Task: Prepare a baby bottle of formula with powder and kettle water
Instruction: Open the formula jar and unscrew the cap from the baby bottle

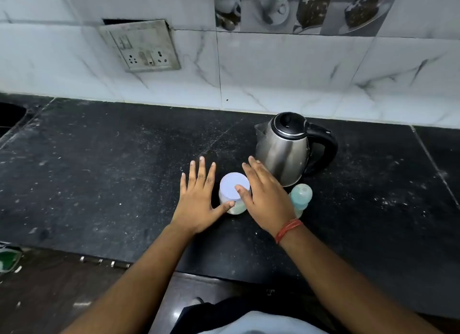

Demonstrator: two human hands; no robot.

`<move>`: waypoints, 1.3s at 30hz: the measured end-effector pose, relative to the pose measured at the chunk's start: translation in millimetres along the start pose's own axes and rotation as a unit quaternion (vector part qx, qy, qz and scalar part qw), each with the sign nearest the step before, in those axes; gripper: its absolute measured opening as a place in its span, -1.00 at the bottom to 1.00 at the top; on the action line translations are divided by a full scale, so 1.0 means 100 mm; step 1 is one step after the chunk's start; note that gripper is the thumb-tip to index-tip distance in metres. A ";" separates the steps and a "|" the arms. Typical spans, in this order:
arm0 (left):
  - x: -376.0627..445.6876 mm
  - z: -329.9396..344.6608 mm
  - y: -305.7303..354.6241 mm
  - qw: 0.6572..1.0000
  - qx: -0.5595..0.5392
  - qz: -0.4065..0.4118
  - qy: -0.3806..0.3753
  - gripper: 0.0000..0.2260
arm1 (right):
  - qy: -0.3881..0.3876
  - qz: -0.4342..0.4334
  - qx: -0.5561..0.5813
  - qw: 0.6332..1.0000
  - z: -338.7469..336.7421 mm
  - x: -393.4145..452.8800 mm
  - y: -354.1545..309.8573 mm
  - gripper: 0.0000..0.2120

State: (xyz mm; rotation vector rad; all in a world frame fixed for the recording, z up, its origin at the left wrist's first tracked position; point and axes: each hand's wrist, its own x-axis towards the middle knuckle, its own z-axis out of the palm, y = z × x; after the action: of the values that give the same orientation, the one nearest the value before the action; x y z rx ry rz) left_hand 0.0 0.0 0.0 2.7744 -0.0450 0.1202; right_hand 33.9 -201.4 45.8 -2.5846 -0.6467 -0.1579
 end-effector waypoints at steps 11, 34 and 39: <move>-0.11 0.12 -0.18 0.987 -0.104 -0.040 -0.118 0.03 | -0.130 -0.027 -0.133 0.982 0.21 0.32 -0.19 -0.27; 0.16 -0.12 0.44 0.874 -0.466 -0.044 -0.129 -0.32 | -0.024 0.029 0.027 0.999 -0.36 0.40 -0.14 -0.55; 0.19 -0.17 0.44 0.861 -0.488 -0.038 -0.142 -0.31 | -0.002 -0.007 0.052 0.999 -0.40 0.39 -0.10 -0.60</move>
State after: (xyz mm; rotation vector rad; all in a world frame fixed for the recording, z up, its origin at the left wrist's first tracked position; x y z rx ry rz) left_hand 15.2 -35.6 33.1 1.7462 -0.0515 -0.2689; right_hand 63.9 -195.9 93.9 -2.4814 -0.6568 -0.1210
